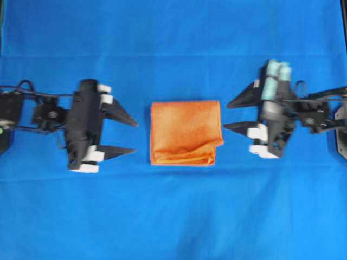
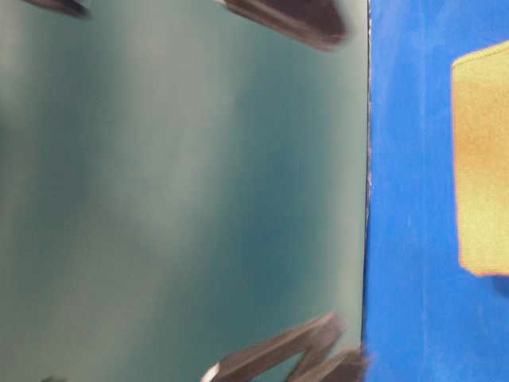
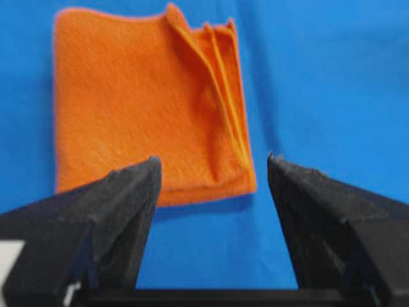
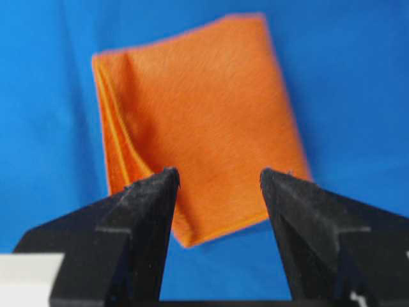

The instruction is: Fold the orange towel.

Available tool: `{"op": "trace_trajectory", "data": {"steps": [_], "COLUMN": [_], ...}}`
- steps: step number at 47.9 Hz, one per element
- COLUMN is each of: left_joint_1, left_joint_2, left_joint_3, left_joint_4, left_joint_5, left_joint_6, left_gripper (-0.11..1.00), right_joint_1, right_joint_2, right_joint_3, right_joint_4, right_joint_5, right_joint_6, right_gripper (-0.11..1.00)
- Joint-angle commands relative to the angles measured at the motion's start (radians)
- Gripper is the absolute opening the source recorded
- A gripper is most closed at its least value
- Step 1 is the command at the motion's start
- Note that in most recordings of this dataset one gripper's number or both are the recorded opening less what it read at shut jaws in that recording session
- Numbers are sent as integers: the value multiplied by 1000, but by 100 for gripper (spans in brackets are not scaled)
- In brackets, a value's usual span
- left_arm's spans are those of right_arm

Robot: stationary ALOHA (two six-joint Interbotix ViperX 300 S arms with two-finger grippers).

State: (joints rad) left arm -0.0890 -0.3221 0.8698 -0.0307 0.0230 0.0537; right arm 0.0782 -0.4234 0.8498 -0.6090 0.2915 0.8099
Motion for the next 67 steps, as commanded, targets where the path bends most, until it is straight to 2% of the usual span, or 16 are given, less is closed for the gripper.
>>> {"op": "trace_trajectory", "data": {"steps": [1, 12, 24, 36, 41, 49, 67], "left_joint_1": [9, 34, 35, 37, 48, 69, 71], "left_joint_2": [-91, -327, -569, -747, -798, -838, -833], "left_joint_3": [17, 149, 282, 422, 460, 489, 491], "left_joint_4": [3, 3, 3, 0, 2, 2, 2], "left_joint_5": [-6, -26, -25, -35, -51, -48, -44], "left_joint_6": [9, 12, 12, -5, -12, -23, -25], "left_gripper": [61, 60, 60, 60, 60, 60, 60], "right_joint_1": [5, 3, 3, -23, -52, -97, -100], "right_joint_2": [-80, -276, -476, -614, -635, -623, -611], "right_joint_3": [8, 91, 230, 385, 426, 442, 448], "right_joint_4": [-26, -57, -77, -77, -74, -71, -71], "right_joint_5": [15, 34, 23, -124, -175, -189, -190], "right_joint_6": [0, 0, 2, 3, 11, 12, 12], "right_gripper": [59, 59, 59, 59, 59, 59, 59]}}
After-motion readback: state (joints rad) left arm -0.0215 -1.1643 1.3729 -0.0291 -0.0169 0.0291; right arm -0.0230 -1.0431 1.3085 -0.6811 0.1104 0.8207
